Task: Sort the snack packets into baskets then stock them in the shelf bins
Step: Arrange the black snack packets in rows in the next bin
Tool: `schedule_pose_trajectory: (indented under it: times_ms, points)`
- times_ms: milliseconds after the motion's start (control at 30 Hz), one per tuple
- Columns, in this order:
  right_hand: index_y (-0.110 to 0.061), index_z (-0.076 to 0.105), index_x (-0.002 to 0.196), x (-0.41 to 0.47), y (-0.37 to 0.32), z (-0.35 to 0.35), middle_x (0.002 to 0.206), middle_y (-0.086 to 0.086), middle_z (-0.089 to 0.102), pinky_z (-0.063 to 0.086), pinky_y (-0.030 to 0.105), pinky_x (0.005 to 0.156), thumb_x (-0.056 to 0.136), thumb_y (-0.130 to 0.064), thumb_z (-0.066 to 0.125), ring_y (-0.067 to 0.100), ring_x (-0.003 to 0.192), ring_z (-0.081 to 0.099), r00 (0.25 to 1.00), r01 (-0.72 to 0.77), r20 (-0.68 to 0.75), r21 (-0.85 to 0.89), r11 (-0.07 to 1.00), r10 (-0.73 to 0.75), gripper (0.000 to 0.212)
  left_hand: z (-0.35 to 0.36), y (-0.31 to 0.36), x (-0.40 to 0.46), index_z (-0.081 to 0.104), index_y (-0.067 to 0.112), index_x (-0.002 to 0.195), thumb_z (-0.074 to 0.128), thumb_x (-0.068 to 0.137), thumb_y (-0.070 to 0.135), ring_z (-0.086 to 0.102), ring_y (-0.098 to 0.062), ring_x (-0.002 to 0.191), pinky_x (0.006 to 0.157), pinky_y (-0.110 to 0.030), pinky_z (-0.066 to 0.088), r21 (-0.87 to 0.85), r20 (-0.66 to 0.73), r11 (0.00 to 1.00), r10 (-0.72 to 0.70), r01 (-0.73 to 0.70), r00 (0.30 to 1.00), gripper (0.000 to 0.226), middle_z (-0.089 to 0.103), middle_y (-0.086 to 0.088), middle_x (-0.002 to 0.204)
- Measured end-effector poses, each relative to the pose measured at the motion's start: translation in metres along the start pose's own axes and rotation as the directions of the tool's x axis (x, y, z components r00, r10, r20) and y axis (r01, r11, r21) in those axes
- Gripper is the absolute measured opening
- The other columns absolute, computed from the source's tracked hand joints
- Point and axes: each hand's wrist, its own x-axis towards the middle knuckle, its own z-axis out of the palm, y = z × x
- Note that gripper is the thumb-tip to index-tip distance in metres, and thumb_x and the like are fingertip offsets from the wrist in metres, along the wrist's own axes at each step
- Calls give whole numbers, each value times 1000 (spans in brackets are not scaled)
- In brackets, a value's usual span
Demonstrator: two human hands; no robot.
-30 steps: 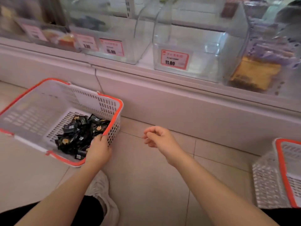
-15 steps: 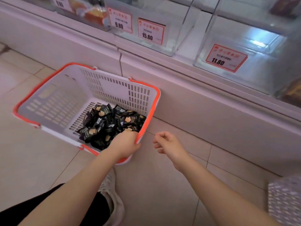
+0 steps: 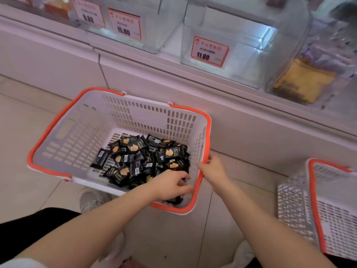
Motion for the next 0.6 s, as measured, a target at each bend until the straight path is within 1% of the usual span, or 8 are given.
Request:
schedule_pose_trajectory:
  times_ms: [67, 167, 233, 300, 367, 433, 500, 600]
  points:
    - [-8, 59, 109, -2, 25, -15, 106, 16, 67, 51, 42, 85, 84, -5, 56, 32, 97, 63, 1000, -21, -19, -153, 988, 19, 26, 9, -4, 1, 54, 17, 124, 55, 89, 42, 63, -12, 95, 85, -28, 50, 79, 61, 997, 12, -17, 998, 43, 68, 0, 111]
    - [-7, 50, 126, -5, 52, -28, 121, 13, 61, 47, 36, 94, 87, -7, 57, 29, 110, 58, 1000, -13, 16, -254, 967, 18, 39, 12, -17, -6, 55, 17, 123, 54, 91, 40, 62, -10, 95, 84, -28, 51, 203, 95, 979, -4, -15, 995, 39, 67, 4, 111]
    - [-5, 44, 130, -8, 53, -27, 126, 15, 54, 41, 31, 94, 87, -9, 57, 28, 114, 51, 990, 105, -42, -436, 894, -136, 45, 9, -29, -13, 56, 18, 120, 53, 91, 39, 62, -11, 95, 83, -29, 51, 293, 104, 956, -7, -24, 995, 35, 67, 4, 110]
    - [-7, 38, 136, -17, 47, -17, 133, 12, 45, 37, 33, 100, 87, -15, 58, 27, 121, 43, 913, 289, -29, -658, 695, -408, 53, 2, -41, -22, 57, 20, 115, 53, 91, 41, 61, -10, 89, 79, -29, 51, 388, 101, 921, -3, -37, 995, 32, 67, 5, 106]
    - [-10, 37, 138, -31, 41, 3, 139, 8, 41, 32, 36, 107, 90, -25, 56, 25, 127, 39, 814, 495, 187, -719, 487, -550, 54, -7, -53, -31, 57, 22, 111, 53, 88, 49, 60, -11, 86, 74, -29, 50, 452, 94, 891, 1, -44, 996, 36, 65, 7, 99]
    - [-13, 42, 133, -47, 42, 28, 134, 6, 46, 35, 37, 102, 94, -33, 47, 25, 125, 41, 732, 644, 429, -689, 332, -529, 45, -15, -66, -43, 56, 21, 111, 55, 83, 58, 60, -15, 90, 74, -29, 47, 487, 111, 873, -22, -35, 994, 46, 63, 6, 99]
    - [-12, 46, 123, -62, 46, 52, 123, 9, 52, 41, 41, 89, 97, -39, 39, 28, 116, 48, 701, 705, 574, -649, 286, -424, 38, -22, -80, -56, 53, 21, 116, 59, 76, 62, 56, -17, 100, 80, -30, 46, 589, 180, 806, -65, -55, 981, 58, 59, 2, 109]
    - [-10, 45, 116, -74, 56, 74, 117, 12, 55, 43, 41, 76, 98, -41, 37, 32, 107, 53, 677, 735, 680, -600, 316, -283, 37, -27, -100, -75, 45, 23, 130, 62, 78, 48, 48, -20, 116, 93, -33, 43, 724, 234, 686, -139, -77, 962, 60, 50, 0, 126]
